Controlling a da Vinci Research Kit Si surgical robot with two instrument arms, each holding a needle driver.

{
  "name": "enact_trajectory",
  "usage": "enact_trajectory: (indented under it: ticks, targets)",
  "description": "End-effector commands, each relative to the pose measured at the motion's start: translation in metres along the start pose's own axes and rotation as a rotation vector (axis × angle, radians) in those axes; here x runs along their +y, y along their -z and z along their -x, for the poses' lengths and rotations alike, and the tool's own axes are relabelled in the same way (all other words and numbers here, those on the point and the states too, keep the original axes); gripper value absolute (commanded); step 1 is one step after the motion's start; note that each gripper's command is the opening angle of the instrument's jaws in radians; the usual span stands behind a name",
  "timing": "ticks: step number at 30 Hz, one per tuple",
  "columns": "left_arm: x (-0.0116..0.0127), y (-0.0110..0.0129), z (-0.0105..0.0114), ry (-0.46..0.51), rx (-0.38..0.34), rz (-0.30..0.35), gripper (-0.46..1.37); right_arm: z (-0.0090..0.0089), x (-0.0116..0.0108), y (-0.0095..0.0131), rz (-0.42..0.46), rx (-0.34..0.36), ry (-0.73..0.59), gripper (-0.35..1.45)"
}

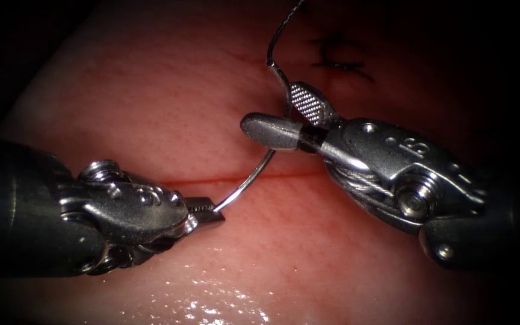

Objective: Wound Closure
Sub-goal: Pass needle to right hand

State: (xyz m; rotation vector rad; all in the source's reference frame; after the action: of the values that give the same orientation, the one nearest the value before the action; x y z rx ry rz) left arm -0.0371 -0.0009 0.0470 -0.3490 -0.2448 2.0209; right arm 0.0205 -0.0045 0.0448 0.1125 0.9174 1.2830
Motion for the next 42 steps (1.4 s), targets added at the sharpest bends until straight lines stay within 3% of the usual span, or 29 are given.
enact_trajectory:
  ticks: [1, 16, 17, 22, 24, 32, 34, 36, 42]
  targets:
    - [-0.0001, 0.0003, 0.0, 0.007, 0.007, 0.004, -0.35, 0.0001, -0.0001, -0.0001, 0.001, 0.002, 0.001, 0.94]
    - [0.0002, 0.0011, -0.0003, 0.037, 0.022, -0.002, -0.35, 0.0003, -0.0002, -0.0003, 0.005, 0.001, -0.1, 0.72]
    - [0.0002, 0.0011, -0.0003, 0.038, 0.022, -0.002, -0.35, 0.0003, -0.0003, -0.0003, 0.005, 0.0, -0.112, 0.66]
    - [0.0002, 0.0011, -0.0003, 0.034, 0.021, -0.004, -0.35, 0.0004, -0.0004, -0.0002, 0.004, -0.003, -0.177, -0.04]
    - [0.0002, 0.0011, -0.0004, 0.033, 0.026, -0.003, -0.35, 0.0005, -0.0006, -0.0002, 0.004, -0.003, -0.189, -0.17]
    - [0.0002, 0.0013, -0.0005, 0.039, 0.039, -0.004, -0.35, 0.0006, -0.0009, -0.0004, -0.01, -0.006, -0.189, -0.16]
    - [0.0002, 0.0013, -0.0005, 0.035, 0.039, -0.006, -0.35, 0.0006, -0.0009, -0.0004, -0.013, -0.007, -0.189, -0.2]
    - [0.0002, 0.0013, -0.0005, 0.031, 0.039, -0.007, -0.35, 0.0006, -0.0009, -0.0004, -0.016, -0.008, -0.189, -0.35]
    - [0.0002, 0.0013, -0.0005, 0.022, 0.039, -0.009, -0.35, 0.0005, -0.001, -0.0002, -0.012, -0.008, -0.19, -0.35]
